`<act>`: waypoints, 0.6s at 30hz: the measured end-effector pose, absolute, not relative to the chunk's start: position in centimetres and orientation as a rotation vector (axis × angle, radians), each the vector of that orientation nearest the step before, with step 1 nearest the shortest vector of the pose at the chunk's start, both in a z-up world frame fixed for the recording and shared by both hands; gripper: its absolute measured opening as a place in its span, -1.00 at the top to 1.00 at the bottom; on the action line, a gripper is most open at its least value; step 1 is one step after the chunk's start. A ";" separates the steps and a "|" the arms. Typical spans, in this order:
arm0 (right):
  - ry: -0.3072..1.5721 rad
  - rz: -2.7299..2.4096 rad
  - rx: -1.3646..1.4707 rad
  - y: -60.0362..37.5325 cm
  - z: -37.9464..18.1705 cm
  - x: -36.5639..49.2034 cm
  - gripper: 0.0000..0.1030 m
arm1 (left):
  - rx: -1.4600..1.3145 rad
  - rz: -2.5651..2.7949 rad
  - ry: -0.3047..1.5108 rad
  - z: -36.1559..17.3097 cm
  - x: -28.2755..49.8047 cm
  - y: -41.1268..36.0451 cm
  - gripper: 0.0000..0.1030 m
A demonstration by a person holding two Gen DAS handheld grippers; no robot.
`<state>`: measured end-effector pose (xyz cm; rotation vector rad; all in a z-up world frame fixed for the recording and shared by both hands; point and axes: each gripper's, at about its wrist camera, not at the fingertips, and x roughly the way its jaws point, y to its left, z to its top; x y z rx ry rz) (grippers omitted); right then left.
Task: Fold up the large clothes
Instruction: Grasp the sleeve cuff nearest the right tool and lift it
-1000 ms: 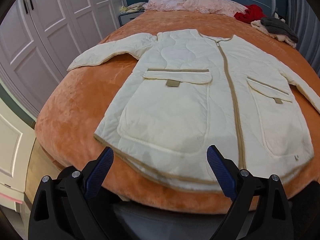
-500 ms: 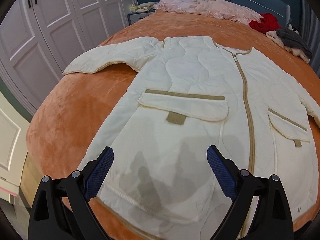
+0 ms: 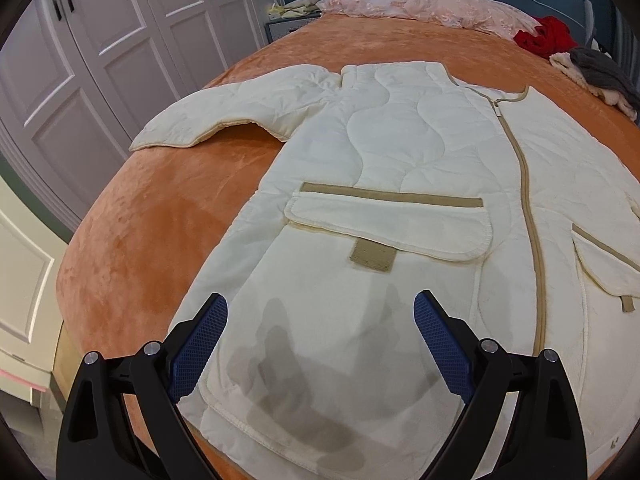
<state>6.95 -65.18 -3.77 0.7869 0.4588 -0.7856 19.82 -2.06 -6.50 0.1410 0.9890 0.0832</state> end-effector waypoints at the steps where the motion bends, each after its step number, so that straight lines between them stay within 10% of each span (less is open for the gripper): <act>1: 0.441 -0.753 0.756 -64.4 -2.3 8.0 0.71 | 0.136 0.086 0.989 -6.5 20.0 -1.8 -0.79; 9: 0.362 -0.295 0.430 -48.3 10.2 20.2 0.72 | 0.073 0.106 0.979 -6.3 20.2 0.3 -0.79; 18: 0.539 0.123 0.287 -28.3 7.8 31.2 0.72 | 0.019 0.120 0.960 -5.9 20.5 3.8 -0.79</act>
